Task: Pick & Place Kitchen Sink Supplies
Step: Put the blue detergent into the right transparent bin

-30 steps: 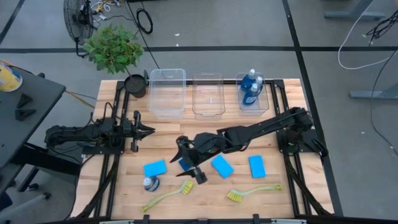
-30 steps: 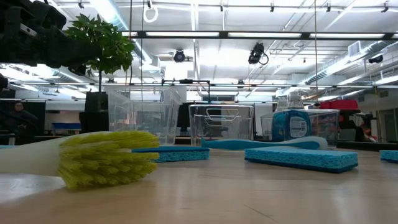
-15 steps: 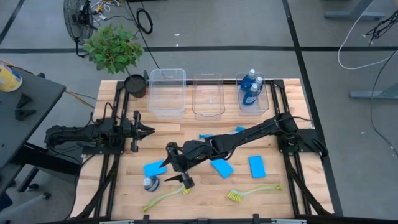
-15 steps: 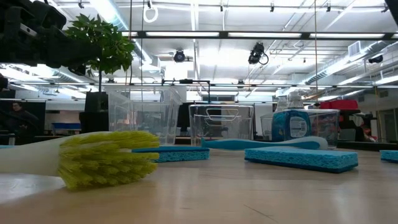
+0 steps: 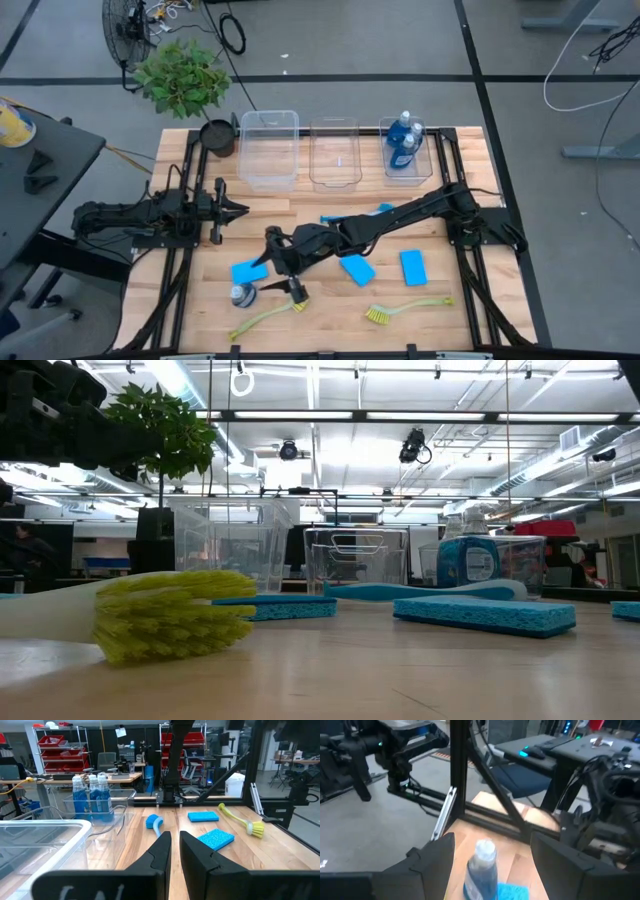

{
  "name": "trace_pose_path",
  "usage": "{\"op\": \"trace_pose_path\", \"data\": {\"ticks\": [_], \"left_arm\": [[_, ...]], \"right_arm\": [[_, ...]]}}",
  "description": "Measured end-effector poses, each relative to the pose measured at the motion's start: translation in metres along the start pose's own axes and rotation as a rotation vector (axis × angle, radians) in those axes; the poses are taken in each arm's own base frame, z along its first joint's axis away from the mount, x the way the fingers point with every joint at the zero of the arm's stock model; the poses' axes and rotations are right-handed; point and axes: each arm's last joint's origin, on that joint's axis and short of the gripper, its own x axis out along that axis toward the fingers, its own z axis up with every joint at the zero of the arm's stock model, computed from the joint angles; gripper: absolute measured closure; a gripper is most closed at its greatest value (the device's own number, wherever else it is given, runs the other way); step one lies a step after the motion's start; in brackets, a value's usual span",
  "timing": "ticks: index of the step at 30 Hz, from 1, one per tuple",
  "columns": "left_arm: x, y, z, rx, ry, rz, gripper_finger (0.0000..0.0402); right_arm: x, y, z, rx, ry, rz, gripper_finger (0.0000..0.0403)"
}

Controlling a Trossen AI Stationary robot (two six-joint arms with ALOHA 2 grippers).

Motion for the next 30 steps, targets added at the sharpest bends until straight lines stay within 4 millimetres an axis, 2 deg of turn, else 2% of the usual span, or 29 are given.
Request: {"op": "trace_pose_path", "data": {"ticks": [6, 15, 21, 30], "left_arm": [[0.0, 0.0, 0.0, 0.0, 0.0, 0.0, 0.0358], [0.0, 0.0, 0.0, 0.0, 0.0, 0.0, 0.0358], [0.0, 0.0, 0.0, 0.0, 0.0, -0.003, 0.0358], [0.0, 0.0, 0.0, 0.0, 0.0, -0.003, 0.0358]], "right_arm": [[0.0, -0.003, 0.017, -0.006, -0.048, -0.013, 0.014], [0.035, -0.004, 0.0, 0.001, 0.01, -0.004, 0.014], [0.049, -0.003, -0.018, 0.006, 0.054, 0.005, 0.014], [0.064, -0.002, -0.033, 0.002, 0.012, 0.042, 0.014]]}}
